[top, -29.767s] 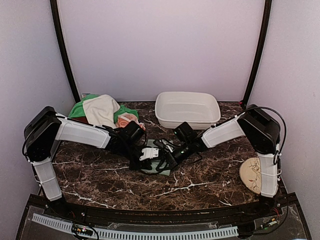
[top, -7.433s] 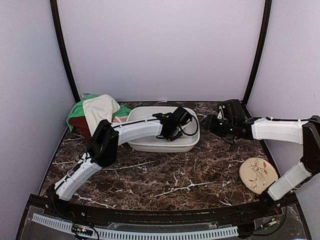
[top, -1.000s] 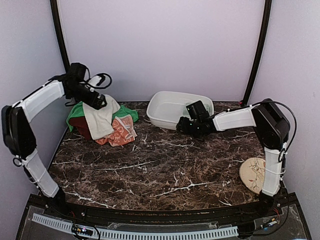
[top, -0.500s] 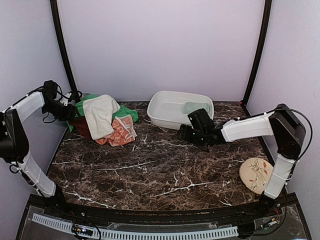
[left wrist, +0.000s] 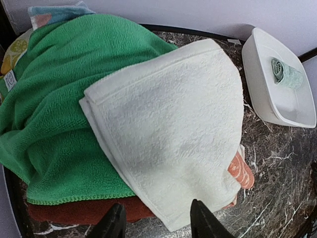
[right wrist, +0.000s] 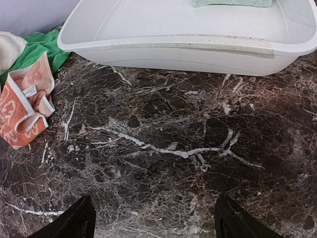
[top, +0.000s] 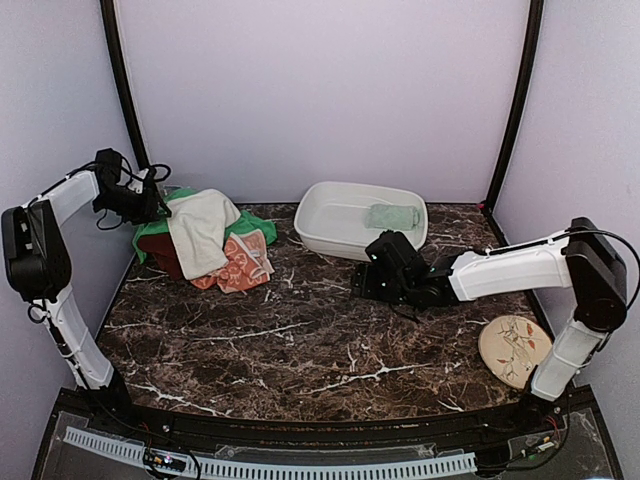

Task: Roll the towels
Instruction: Pick up the towel from the towel pile.

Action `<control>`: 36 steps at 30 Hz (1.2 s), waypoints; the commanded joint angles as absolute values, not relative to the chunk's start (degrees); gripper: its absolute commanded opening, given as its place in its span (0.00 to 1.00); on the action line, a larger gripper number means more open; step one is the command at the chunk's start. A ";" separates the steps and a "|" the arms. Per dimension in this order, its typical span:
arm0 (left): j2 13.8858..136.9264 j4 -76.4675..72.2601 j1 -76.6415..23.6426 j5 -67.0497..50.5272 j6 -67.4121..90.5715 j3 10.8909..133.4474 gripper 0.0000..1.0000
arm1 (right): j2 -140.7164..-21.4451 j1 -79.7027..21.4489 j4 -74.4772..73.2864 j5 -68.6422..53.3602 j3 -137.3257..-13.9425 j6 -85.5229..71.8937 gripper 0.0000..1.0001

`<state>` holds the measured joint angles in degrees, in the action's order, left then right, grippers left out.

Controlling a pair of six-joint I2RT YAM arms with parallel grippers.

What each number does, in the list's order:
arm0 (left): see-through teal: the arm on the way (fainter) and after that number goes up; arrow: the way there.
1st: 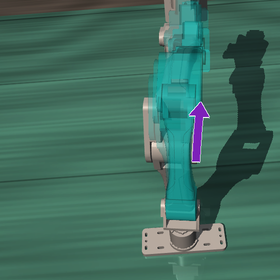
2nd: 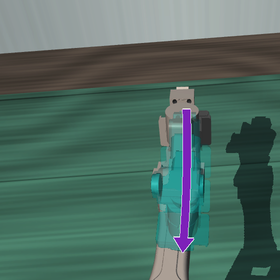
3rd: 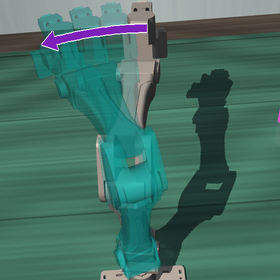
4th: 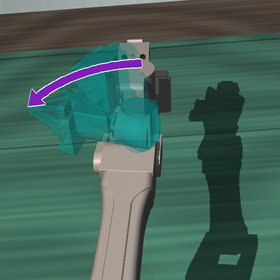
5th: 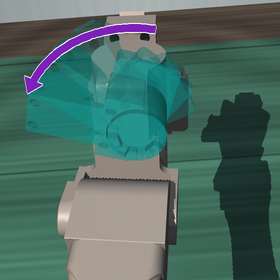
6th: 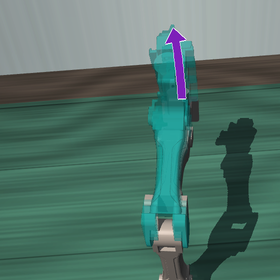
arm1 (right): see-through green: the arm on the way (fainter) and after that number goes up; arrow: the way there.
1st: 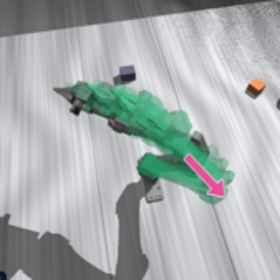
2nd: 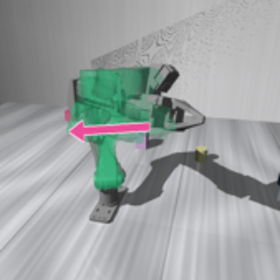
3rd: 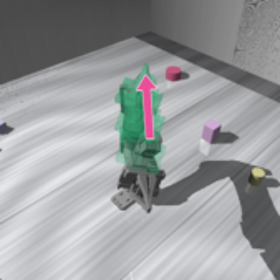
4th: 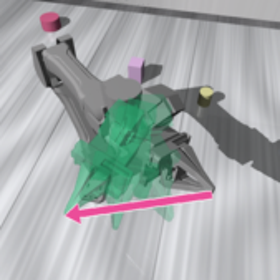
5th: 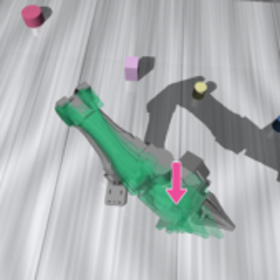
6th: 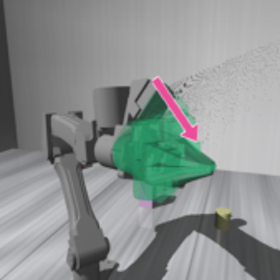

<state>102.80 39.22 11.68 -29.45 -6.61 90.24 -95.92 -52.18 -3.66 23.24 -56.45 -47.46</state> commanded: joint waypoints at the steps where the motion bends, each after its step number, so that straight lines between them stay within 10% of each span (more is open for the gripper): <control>1: 103.41 38.76 11.60 -29.16 -6.14 95.05 0.48 | -95.14 -52.65 -3.84 24.81 -56.13 -48.25 0.82; 13: 113.56 37.23 10.12 -28.33 -4.09 102.75 0.38 | -93.26 -52.65 -4.89 24.68 -56.59 -47.99 0.79; 22: 113.55 38.59 8.06 -25.01 -6.19 106.05 0.00 | -92.46 -52.65 -5.40 24.12 -57.06 -47.65 0.77; 36: 99.23 44.01 0.62 -27.98 -9.13 111.62 0.00 | -90.11 -52.56 -6.77 24.41 -58.74 -45.06 0.77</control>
